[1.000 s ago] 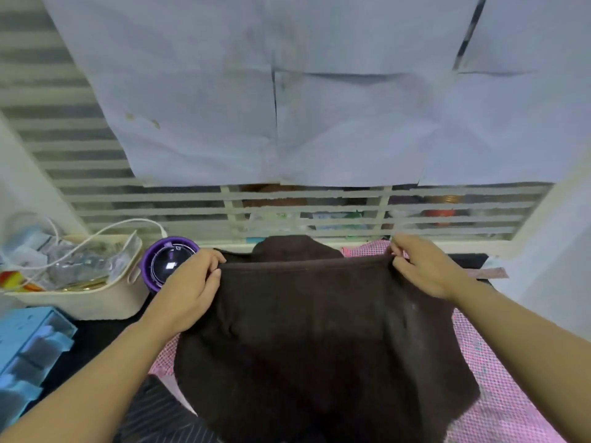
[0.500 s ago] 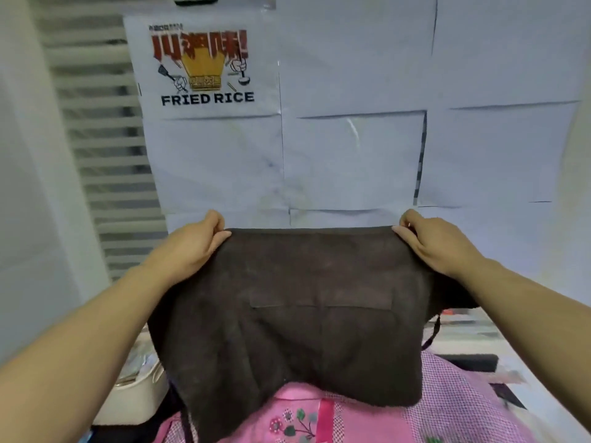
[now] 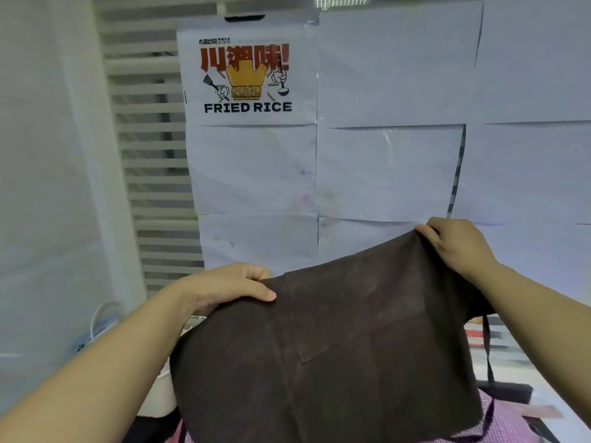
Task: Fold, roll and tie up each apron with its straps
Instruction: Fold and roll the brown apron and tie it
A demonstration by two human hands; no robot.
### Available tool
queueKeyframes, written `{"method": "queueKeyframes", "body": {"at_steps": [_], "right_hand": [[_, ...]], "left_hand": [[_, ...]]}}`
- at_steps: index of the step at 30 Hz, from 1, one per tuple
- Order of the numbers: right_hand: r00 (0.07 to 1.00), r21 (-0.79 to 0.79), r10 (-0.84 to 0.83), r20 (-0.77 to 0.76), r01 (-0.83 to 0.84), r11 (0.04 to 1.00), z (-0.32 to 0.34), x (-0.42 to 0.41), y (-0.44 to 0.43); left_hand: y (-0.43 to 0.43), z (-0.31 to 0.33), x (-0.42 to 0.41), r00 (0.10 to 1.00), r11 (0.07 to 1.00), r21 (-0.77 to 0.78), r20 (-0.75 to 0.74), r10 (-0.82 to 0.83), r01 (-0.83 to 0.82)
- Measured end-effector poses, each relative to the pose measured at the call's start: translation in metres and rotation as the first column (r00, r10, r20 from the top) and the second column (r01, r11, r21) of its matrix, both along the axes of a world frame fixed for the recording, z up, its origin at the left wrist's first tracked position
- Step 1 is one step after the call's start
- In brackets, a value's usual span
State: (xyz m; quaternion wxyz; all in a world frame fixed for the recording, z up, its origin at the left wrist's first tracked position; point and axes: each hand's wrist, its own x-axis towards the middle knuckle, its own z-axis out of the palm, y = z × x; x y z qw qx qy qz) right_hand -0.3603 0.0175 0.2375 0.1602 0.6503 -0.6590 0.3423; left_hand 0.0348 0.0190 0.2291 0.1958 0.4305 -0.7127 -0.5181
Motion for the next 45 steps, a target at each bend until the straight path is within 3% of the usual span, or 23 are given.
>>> {"method": "queueKeyframes", "body": {"at_steps": [6,8,12,16,21,25,28,31,33,36,40,43,45], "right_hand": [[0.995,0.054,0.097,-0.001,-0.096,0.994,-0.010,-0.002,0.006],[0.989,0.053,0.145,0.014,-0.145,0.988,-0.012,0.000,0.012],[0.972,0.114,0.221,0.078,-0.229,0.967,-0.013,0.011,0.021],[0.948,0.183,0.271,0.168,-0.300,0.936,-0.012,0.018,0.034],[0.936,0.239,0.333,0.116,-0.351,0.905,-0.015,0.026,0.056],[0.896,0.172,0.429,-0.112,-0.408,0.897,-0.023,0.034,0.061],[0.878,0.142,0.454,-0.151,-0.435,0.889,-0.026,0.033,0.061],[0.908,0.114,0.398,-0.133,-0.385,0.916,-0.023,0.029,0.060],[0.926,0.138,0.377,-0.029,-0.369,0.919,-0.017,0.023,0.057],[0.932,0.107,0.311,0.188,-0.334,0.936,-0.012,0.014,0.054],[0.956,0.111,0.195,0.220,-0.223,0.968,-0.021,0.006,0.048],[0.959,0.241,0.178,0.219,-0.230,0.943,-0.028,-0.006,0.047],[0.950,0.312,0.171,0.263,-0.252,0.916,-0.031,-0.011,0.051]], "left_hand": [[-0.003,-0.022,0.002,0.996,0.999,-0.023,-0.086,0.032,-0.034],[-0.006,-0.027,0.005,0.997,0.996,-0.056,-0.047,0.063,-0.066],[-0.016,-0.030,0.016,0.977,0.975,-0.205,0.173,0.124,-0.088],[-0.023,-0.033,0.018,0.956,0.949,-0.273,0.200,0.214,-0.155],[-0.031,-0.034,0.012,0.917,0.782,-0.540,0.045,0.395,-0.311],[-0.034,-0.028,0.001,0.859,0.594,-0.657,-0.174,0.481,-0.465],[-0.036,-0.025,-0.001,0.842,0.514,-0.711,-0.207,0.498,-0.479],[-0.037,-0.025,0.003,0.850,0.493,-0.752,-0.169,0.498,-0.438],[-0.039,-0.024,0.008,0.873,0.521,-0.771,-0.093,0.479,-0.367],[-0.035,-0.022,0.009,0.915,0.642,-0.739,0.090,0.394,-0.203],[-0.028,-0.021,0.000,0.926,0.790,-0.612,0.279,0.256,-0.034],[-0.021,-0.018,-0.003,0.944,0.923,-0.383,0.285,0.167,-0.048],[-0.016,-0.019,-0.006,0.954,0.958,-0.280,0.265,0.138,-0.061]]}}
